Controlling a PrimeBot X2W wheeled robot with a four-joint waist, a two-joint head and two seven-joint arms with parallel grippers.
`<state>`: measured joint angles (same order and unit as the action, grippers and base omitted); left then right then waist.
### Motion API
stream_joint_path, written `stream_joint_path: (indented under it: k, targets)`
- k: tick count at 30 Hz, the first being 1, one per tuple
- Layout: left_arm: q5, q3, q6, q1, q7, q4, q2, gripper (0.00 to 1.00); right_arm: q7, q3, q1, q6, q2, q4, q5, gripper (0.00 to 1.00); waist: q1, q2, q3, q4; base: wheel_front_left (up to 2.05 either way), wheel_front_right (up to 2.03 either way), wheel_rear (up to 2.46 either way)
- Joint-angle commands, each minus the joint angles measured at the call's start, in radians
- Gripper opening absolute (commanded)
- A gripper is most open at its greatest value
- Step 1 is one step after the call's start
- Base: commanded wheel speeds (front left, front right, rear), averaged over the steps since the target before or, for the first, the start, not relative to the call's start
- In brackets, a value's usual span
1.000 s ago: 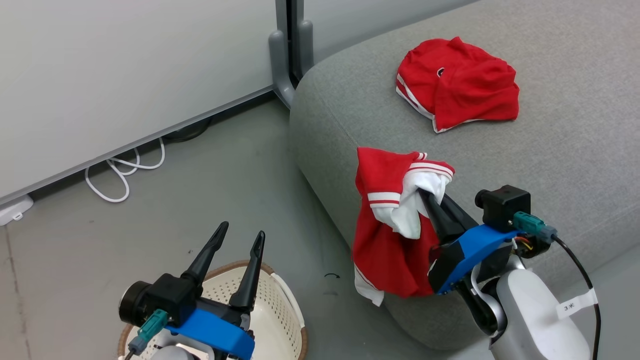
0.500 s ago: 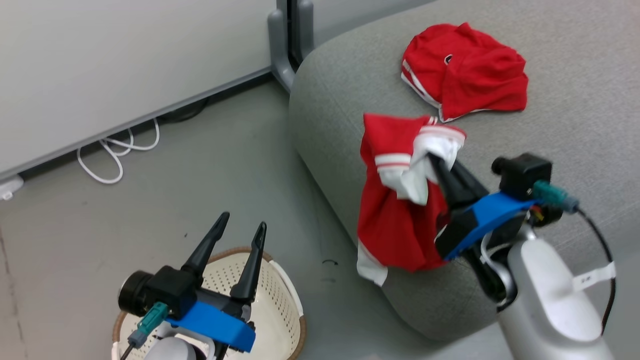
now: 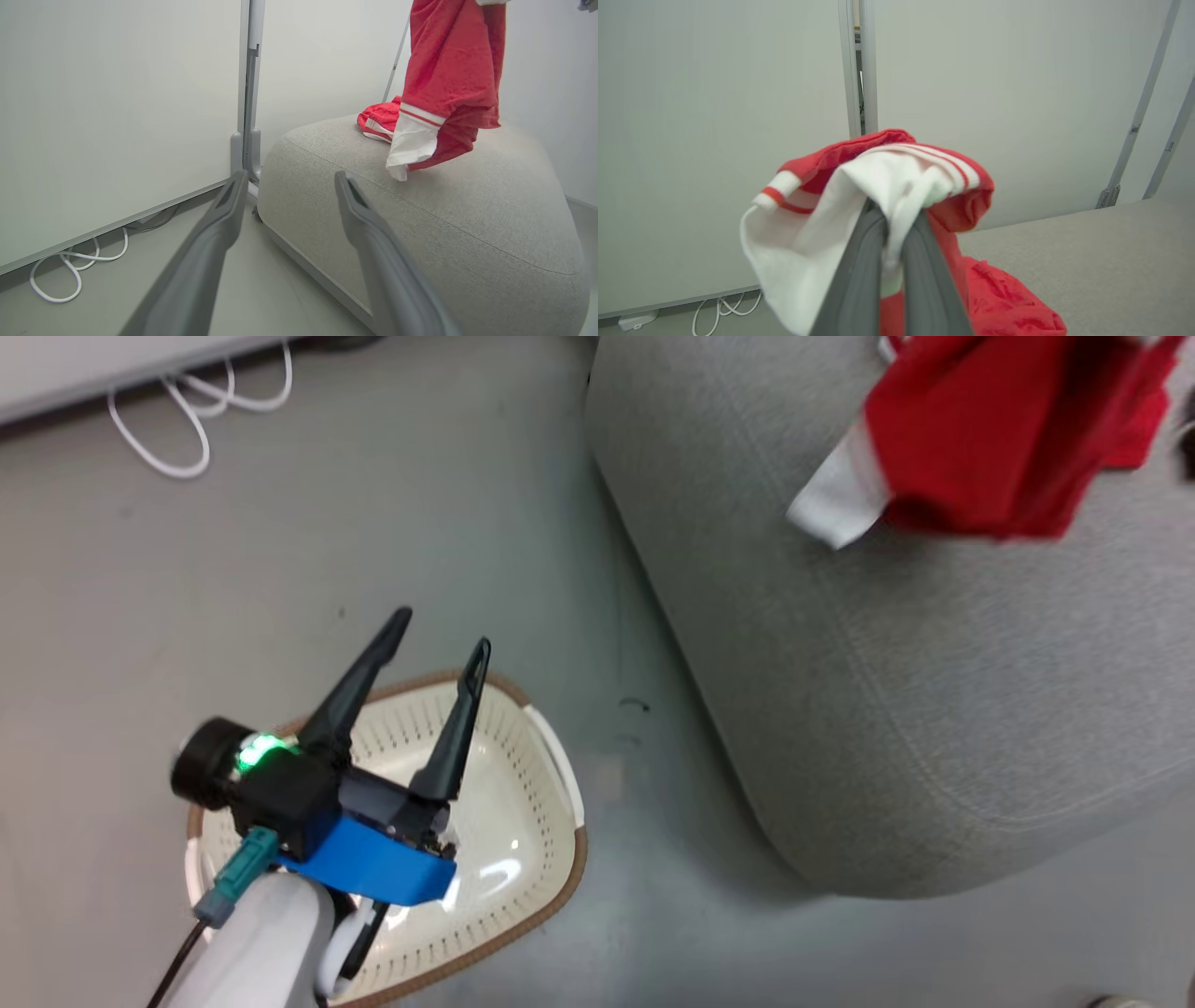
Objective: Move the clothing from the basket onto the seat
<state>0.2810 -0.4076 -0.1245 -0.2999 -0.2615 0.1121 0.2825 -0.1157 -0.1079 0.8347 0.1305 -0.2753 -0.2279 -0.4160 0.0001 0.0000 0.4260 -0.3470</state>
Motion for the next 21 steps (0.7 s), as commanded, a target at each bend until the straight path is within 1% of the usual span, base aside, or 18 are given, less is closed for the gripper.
stream_joint_path:
  k: [1, 5, 8, 13, 17, 21]
  targets:
    - [-0.009, 0.004, -0.006, -0.03, -0.002, -0.017, 0.014, 1.0, -0.011, -0.025, 0.048, 0.001, -0.013, 0.01, -0.003, 0.0, -0.0001, 0.0, 0.106, 0.041, 0.0, 0.0, 0.0]
    - [-0.03, 0.01, -0.003, -0.068, 0.011, -0.079, 0.038, 1.0, -0.045, -0.146, 0.155, 0.001, -0.064, 0.017, 0.011, 0.0, -0.0001, 0.0, 0.202, 0.058, 0.0, 0.0, 0.0]
    - [-0.042, 0.015, -0.001, -0.086, 0.014, -0.125, 0.056, 1.0, -0.026, -0.238, 0.234, 0.001, -0.089, 0.016, 0.017, 0.0, -0.0001, 0.0, 0.259, 0.068, 0.0, 0.0, 0.0]
    - [-0.058, 0.021, 0.01, -0.104, 0.022, -0.183, 0.078, 1.0, -0.02, -0.325, 0.286, 0.001, -0.124, -0.053, 0.064, 0.0, -0.0001, 0.0, 0.339, 0.084, 0.0, 0.0, 0.0]
    - [-0.063, 0.014, 0.011, -0.115, 0.026, -0.209, 0.082, 1.0, -0.004, -0.388, 0.27, 0.001, -0.133, -0.137, 0.133, 0.0, -0.0001, 0.0, 0.381, 0.105, 0.0, 0.0, 0.0]
    - [-0.063, 0.009, 0.014, -0.119, 0.023, -0.22, 0.084, 1.0, 0.028, -0.452, 0.245, 0.001, -0.107, -0.236, 0.184, 0.0, -0.0001, 0.0, 0.395, 0.121, 0.0, 0.0, 0.0]
